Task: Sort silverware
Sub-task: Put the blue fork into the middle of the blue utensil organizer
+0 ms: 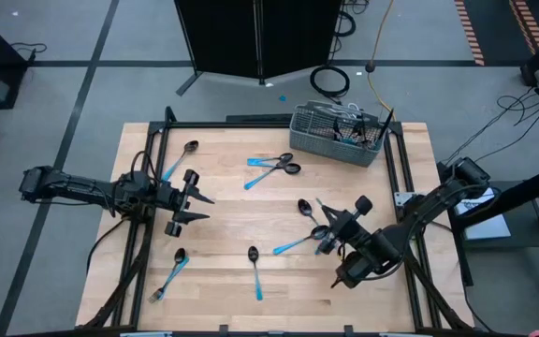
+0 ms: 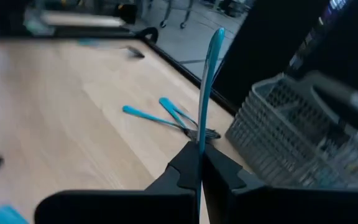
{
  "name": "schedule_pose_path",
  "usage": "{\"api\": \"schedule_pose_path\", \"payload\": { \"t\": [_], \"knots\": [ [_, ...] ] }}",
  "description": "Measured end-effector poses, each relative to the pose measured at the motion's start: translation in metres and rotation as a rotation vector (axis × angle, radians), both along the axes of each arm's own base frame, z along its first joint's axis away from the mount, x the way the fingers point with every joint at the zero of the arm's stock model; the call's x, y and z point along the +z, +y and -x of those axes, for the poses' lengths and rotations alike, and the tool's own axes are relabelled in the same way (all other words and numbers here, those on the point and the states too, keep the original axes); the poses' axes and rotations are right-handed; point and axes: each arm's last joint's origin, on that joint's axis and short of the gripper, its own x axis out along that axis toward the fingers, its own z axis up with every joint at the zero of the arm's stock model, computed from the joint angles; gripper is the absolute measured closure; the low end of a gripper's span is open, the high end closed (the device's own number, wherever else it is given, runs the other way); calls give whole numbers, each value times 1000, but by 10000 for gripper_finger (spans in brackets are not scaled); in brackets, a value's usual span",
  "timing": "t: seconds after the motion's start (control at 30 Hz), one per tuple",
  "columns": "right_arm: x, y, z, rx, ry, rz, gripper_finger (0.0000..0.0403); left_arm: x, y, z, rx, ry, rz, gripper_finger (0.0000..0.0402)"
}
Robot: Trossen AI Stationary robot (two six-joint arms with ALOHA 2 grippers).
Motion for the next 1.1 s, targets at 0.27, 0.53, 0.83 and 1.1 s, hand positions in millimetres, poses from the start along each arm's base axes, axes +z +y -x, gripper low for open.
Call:
{"api": "schedule_pose_path", "payload": {
  "t": [0.27,0.53,0.83,1.1],
  "knots": [
    [2,4,-2,214,414,187,403,0,0,0,0,0,0,230],
    [3,-4,-12,394,777,504,403,0,0,0,0,-1,0,230],
    [35,-60,-59,393,1138,785,403,0,0,0,2,-1,0,230],
    [41,-149,-73,362,1668,859,403,0,0,0,7,3,-7,230]
  ]
}}
